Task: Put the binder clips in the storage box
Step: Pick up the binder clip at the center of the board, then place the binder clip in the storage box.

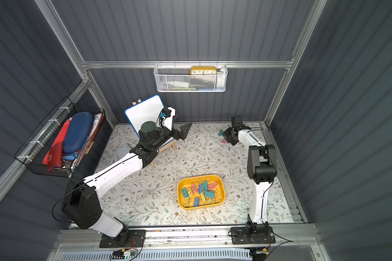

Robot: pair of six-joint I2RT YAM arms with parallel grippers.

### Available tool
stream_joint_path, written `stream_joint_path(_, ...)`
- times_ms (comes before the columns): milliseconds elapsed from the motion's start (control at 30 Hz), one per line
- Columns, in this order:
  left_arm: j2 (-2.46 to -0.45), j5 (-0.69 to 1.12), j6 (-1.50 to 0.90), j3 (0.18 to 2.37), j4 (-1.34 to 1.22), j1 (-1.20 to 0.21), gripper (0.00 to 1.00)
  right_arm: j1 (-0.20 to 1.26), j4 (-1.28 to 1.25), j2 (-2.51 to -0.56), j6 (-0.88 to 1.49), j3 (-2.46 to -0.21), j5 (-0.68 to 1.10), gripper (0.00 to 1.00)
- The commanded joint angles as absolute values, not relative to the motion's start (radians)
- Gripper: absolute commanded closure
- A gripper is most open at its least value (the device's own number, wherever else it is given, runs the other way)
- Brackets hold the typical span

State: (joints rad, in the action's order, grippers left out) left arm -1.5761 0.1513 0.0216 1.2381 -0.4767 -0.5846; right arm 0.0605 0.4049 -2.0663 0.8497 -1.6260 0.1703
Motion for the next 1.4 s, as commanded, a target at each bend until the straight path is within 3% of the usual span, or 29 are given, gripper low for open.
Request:
stream_joint_path(0,-1.589,0.296,0.112,1.249,-0.464,-0.593,0.01,0.058,0.361,-1.900,0.823,-1.506,0.228,1.00)
stream_joint_path(367,-1.598,0.371,0.216,1.259,-0.424,-0.633,0.01,0.104,0.378,-1.481,0.741,-1.155,0.508,1.00)
stream_joint_path(700,-1.650,0.327,0.155,1.317,-0.360,-0.634,0.01,0.413,0.687,-1.166,0.693,-1.002,0.338,1.00)
stream_joint_path(967,-1.680,0.372,0.150,1.333,-0.359,-0.635,0.01,0.639,0.655,-1.269,0.733,-0.913,0.258,1.00)
stream_joint_path(1367,-1.674,0.349,0.152,1.327,-0.364,-0.634,0.01,0.791,0.616,-1.458,0.742,-0.939,0.171,0.98)
